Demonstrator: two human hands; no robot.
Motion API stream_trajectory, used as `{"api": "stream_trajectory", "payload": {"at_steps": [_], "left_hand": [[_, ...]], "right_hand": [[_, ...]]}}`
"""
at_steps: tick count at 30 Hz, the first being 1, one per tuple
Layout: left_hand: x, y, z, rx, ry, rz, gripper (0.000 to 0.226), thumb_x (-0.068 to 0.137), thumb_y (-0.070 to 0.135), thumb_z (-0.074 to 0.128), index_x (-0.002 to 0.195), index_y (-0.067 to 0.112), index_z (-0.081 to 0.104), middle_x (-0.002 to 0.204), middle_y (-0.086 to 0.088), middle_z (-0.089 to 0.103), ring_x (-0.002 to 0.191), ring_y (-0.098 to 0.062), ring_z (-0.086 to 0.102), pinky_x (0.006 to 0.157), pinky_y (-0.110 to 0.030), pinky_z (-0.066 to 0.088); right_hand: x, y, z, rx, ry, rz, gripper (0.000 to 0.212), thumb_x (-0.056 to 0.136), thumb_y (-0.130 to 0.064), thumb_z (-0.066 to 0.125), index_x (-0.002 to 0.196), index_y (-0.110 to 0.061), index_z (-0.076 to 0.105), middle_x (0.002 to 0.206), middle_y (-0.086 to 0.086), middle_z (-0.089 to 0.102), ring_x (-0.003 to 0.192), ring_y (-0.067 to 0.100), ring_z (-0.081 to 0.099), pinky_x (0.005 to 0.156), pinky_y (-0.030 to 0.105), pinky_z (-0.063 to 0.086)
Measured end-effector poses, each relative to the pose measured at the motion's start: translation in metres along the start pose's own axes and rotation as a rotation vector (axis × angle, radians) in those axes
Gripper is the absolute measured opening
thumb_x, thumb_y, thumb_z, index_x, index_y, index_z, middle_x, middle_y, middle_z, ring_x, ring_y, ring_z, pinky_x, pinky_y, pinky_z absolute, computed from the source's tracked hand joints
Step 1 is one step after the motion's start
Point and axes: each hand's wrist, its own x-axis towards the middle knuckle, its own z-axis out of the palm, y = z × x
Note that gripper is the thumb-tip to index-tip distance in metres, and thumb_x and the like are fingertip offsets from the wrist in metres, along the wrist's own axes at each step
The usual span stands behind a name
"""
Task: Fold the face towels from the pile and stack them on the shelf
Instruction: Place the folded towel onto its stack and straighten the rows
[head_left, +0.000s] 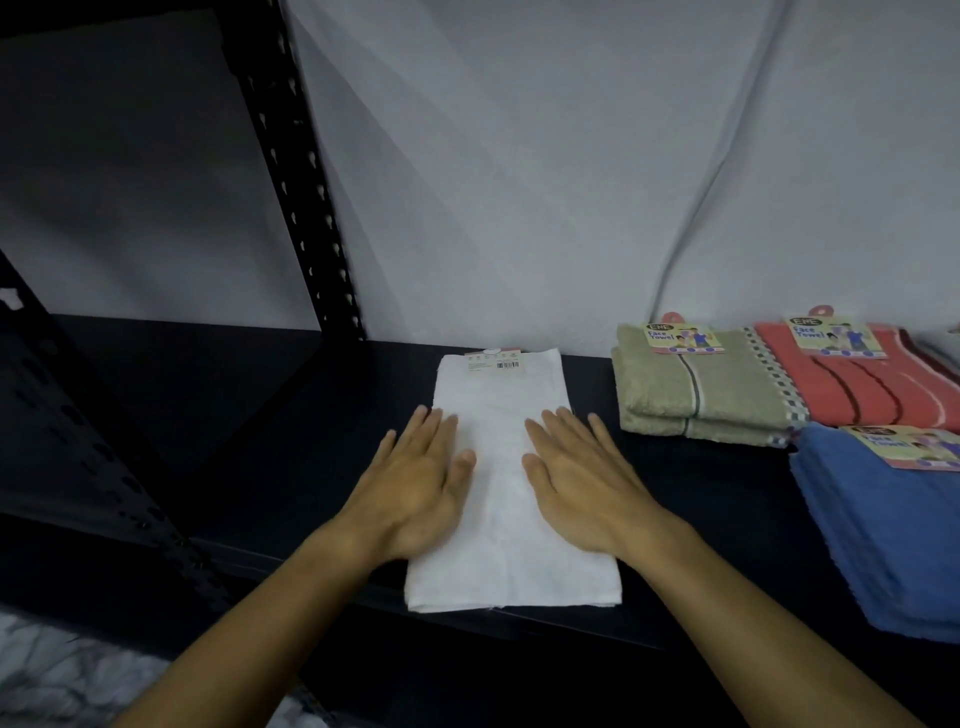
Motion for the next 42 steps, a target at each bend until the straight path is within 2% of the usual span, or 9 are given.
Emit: {"api": "stream_trajectory", "payload": {"at_steps": [6,19,24,27,29,33,37,40,42], "left_hand": [[0.067,0.002,-0.002,0.063,-0.054,0.006,0.066,0.104,0.048,0.011,0.156,0.013,-0.010,0.164,0.000,-0.016,0.149,-0.010,-0.020,0.122,-0.039,-0.009],[0.047,-0.016,0.005,0.169,0.014,0.032,0.067,0.102,0.052,0.006,0.157,0.016,-0.010,0.164,0.001,-0.017,0.147,-0.010,-0.022,0.123,-0.036,-0.008],[0.008,-0.012,-0.003,-0.061,0.160,0.291,0.058,0.103,0.053,0.024,0.155,0.028,0.025,0.163,0.016,0.006,0.143,0.008,0.000,0.120,-0.022,0.011],[-0.027,-0.020,0.001,-0.060,0.269,0.506,0.045,0.104,0.047,0.033,0.136,0.025,0.056,0.153,0.012,0.039,0.140,0.001,0.032,0.109,-0.029,0.042],[-0.047,-0.026,0.005,-0.008,0.270,0.596,0.041,0.103,0.047,0.041,0.129,0.022,0.061,0.149,0.009,0.045,0.138,-0.004,0.040,0.107,-0.030,0.044],[-0.069,-0.036,0.013,0.198,0.229,0.642,0.063,0.093,0.059,0.054,0.141,0.018,0.053,0.153,0.001,0.043,0.144,-0.008,0.033,0.116,-0.026,0.028],[-0.073,-0.035,0.022,0.346,0.241,0.719,0.056,0.093,0.027,0.049,0.145,0.006,0.046,0.151,-0.011,0.044,0.143,-0.021,0.037,0.115,-0.033,0.033],[-0.076,-0.033,0.023,0.369,0.267,0.727,0.056,0.087,0.013,0.042,0.142,0.005,0.050,0.147,-0.014,0.049,0.140,-0.023,0.042,0.110,-0.034,0.042],[-0.080,-0.030,0.022,0.354,0.273,0.725,0.061,0.080,0.006,0.044,0.140,0.006,0.053,0.145,-0.012,0.052,0.137,-0.022,0.045,0.106,-0.032,0.045]], "right_hand": [[0.044,0.004,0.006,0.106,-0.115,0.059,0.058,0.105,-0.040,0.012,0.154,-0.014,-0.004,0.161,0.003,-0.014,0.146,0.012,-0.017,0.119,0.031,-0.011],[0.046,0.014,0.013,0.058,-0.131,0.063,0.062,0.103,-0.046,0.009,0.153,-0.014,-0.008,0.160,0.001,-0.019,0.145,0.010,-0.022,0.119,0.033,-0.012],[0.028,0.009,0.007,-0.001,0.161,-0.108,0.070,0.098,-0.048,0.006,0.151,-0.006,0.025,0.160,0.011,0.015,0.149,0.020,0.003,0.121,0.034,0.003],[-0.010,0.014,0.005,0.108,0.270,-0.242,0.061,0.099,-0.046,0.021,0.134,-0.009,0.055,0.148,0.005,0.044,0.143,0.017,0.029,0.114,0.034,0.032],[-0.040,0.018,0.003,0.147,0.253,-0.300,0.055,0.100,-0.051,0.026,0.131,-0.017,0.058,0.146,-0.004,0.045,0.139,0.007,0.031,0.109,0.028,0.037],[-0.082,0.014,-0.009,0.203,-0.139,-0.305,0.072,0.087,-0.074,0.027,0.150,-0.040,0.021,0.155,-0.032,0.000,0.136,-0.019,-0.011,0.115,0.012,0.006],[-0.092,0.012,-0.007,0.121,-0.204,-0.345,0.079,0.087,-0.069,0.037,0.151,-0.041,0.000,0.151,-0.030,-0.021,0.131,-0.018,-0.029,0.109,0.007,-0.013],[-0.097,0.015,0.007,0.081,-0.084,-0.382,0.068,0.094,-0.063,0.029,0.153,-0.031,0.015,0.159,-0.017,-0.001,0.138,-0.012,-0.020,0.110,0.008,-0.015],[-0.103,0.017,0.014,0.018,0.034,-0.412,0.060,0.098,-0.057,0.029,0.147,-0.024,0.038,0.156,-0.007,0.028,0.145,-0.001,0.007,0.114,0.013,-0.004]]}}
